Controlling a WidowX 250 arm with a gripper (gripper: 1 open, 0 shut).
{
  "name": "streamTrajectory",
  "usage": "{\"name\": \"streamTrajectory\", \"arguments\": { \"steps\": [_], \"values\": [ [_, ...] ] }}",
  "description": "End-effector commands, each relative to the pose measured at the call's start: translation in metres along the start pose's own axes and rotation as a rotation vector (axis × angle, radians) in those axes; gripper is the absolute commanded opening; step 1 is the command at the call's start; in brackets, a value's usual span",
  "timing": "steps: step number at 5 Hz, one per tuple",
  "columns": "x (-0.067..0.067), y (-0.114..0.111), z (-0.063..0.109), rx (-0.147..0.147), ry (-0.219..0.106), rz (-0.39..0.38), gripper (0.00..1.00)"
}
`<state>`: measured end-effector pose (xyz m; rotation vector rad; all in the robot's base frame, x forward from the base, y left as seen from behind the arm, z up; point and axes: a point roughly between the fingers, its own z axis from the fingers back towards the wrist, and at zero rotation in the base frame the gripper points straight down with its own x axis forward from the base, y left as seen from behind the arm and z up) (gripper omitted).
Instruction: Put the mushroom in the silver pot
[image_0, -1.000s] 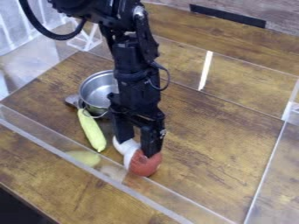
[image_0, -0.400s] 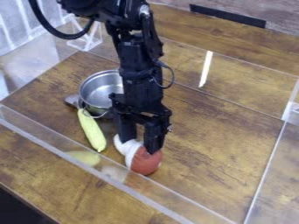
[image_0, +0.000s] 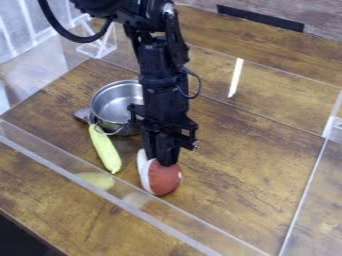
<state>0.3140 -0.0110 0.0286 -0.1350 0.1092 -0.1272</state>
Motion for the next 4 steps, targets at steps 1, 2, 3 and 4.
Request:
{"name": "streamTrajectory", "arguments": {
  "steps": [1, 2, 3, 4],
  "values": [
    [0.0, -0.001, 0.016, 0.008, 0.001, 0.025, 0.0],
    [0.003, -0.003, 0.038, 0.004, -0.015, 0.068, 0.0],
    [-0.003, -0.001, 0.041, 0.001, -0.032, 0.091, 0.0],
    [-0.008, 0.001, 0.044, -0.004, -0.051, 0.112, 0.0]
  ]
}}
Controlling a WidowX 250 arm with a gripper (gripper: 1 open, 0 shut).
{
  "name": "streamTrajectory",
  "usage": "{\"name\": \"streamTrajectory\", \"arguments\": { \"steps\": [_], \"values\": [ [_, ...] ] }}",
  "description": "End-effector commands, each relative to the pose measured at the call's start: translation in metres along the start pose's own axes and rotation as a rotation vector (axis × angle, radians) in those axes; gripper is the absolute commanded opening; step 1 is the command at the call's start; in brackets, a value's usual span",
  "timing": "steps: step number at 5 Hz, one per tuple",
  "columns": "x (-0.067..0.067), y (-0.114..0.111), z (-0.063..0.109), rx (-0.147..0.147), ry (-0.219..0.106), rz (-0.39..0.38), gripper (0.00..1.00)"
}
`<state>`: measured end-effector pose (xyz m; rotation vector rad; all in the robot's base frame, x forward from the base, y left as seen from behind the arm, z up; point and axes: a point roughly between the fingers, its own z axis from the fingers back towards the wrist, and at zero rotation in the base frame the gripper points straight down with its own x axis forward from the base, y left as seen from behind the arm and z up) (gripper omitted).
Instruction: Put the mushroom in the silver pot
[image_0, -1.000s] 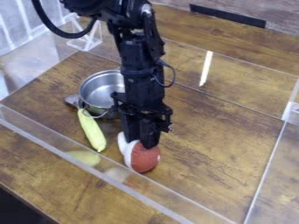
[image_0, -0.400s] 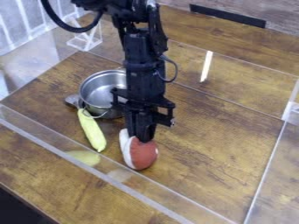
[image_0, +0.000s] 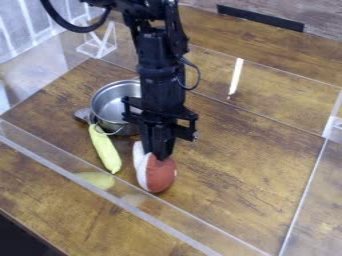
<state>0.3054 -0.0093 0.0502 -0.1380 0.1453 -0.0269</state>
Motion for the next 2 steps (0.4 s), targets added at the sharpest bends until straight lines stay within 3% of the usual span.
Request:
{"name": "streamTrajectory", "arguments": {
  "steps": [1, 2],
  "values": [
    [-0.003, 0.007, 0.03, -0.004, -0.103, 0.032, 0.0],
    [0.002, 0.004, 0.049, -0.007, -0.131, 0.019, 0.0]
  ]
}}
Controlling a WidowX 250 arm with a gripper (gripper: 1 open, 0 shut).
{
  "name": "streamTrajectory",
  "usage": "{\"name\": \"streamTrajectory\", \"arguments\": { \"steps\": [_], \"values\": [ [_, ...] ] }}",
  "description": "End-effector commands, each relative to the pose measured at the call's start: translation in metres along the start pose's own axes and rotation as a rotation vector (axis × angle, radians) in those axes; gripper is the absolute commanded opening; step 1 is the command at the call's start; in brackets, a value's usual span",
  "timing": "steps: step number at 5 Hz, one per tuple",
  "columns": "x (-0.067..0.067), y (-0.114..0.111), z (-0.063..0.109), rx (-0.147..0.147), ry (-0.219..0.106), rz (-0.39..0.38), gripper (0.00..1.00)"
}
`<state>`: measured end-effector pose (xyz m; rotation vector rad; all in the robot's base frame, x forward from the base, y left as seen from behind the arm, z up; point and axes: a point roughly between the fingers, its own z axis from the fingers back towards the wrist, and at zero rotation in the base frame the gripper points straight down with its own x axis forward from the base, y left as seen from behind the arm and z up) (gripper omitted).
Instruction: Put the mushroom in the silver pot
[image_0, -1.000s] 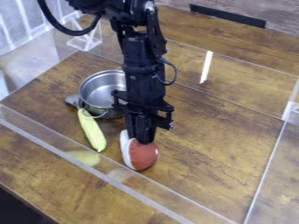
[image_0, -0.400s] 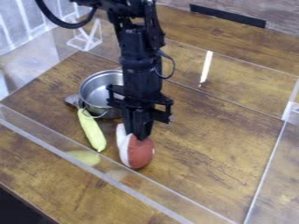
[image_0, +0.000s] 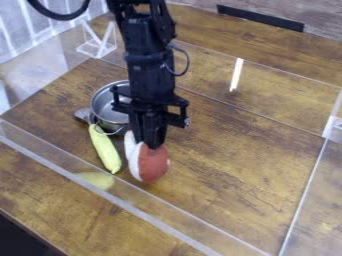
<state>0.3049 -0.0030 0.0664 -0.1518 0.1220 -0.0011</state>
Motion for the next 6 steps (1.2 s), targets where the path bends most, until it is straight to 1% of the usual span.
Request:
{"name": "streamTrajectory", "arguments": {
  "steps": [1, 2, 3, 4, 5, 6],
  "values": [
    [0.01, -0.003, 0.049, 0.003, -0.135, -0.019, 0.0],
    [0.011, 0.005, 0.062, -0.001, -0.167, -0.016, 0.0],
    [0.01, 0.014, 0.072, 0.001, -0.191, -0.013, 0.0],
    [0.012, 0.02, 0.075, 0.007, -0.195, 0.01, 0.0],
    [0.012, 0.024, 0.086, 0.009, -0.215, 0.032, 0.0],
    [0.006, 0.028, 0.101, 0.009, -0.251, 0.061, 0.0]
  ]
}}
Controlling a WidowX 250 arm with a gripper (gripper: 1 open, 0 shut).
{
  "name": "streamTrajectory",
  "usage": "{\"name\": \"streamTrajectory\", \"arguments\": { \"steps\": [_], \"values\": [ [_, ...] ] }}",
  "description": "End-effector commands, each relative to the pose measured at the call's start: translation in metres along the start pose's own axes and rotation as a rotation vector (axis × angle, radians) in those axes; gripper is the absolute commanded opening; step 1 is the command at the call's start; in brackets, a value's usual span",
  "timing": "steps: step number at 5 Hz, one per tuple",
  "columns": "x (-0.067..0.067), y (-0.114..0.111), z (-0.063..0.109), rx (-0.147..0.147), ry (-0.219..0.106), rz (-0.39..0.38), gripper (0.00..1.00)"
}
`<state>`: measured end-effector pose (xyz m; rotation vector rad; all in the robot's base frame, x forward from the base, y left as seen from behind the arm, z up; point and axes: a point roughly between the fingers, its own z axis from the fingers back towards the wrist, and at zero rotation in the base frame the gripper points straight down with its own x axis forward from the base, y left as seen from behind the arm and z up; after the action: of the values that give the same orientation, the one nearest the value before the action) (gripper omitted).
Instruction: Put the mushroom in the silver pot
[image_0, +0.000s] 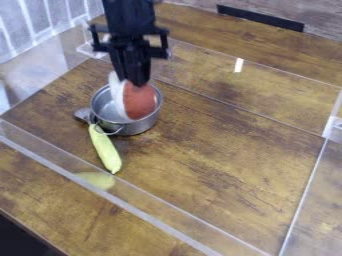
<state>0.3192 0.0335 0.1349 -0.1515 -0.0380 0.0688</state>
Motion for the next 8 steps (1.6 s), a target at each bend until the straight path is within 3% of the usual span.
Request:
{"name": "streamTrajectory", "arguments": {
  "steps": [1, 3, 4, 5, 6, 7, 8],
  "values": [
    [-0.006, 0.005, 0.028, 0.014, -0.122, 0.03, 0.0],
    [-0.022, -0.002, 0.02, 0.036, -0.151, 0.112, 0.0],
    [-0.018, -0.005, 0.022, 0.052, -0.157, 0.123, 0.0],
    [-0.019, -0.009, 0.012, 0.063, -0.157, 0.096, 0.0],
    [-0.019, -0.007, 0.009, 0.064, -0.148, 0.085, 1.0],
    [-0.008, -0.004, 0.0, 0.062, -0.14, 0.051, 0.0],
    [-0.011, -0.015, -0.001, 0.064, -0.137, 0.038, 1.0]
  ]
}}
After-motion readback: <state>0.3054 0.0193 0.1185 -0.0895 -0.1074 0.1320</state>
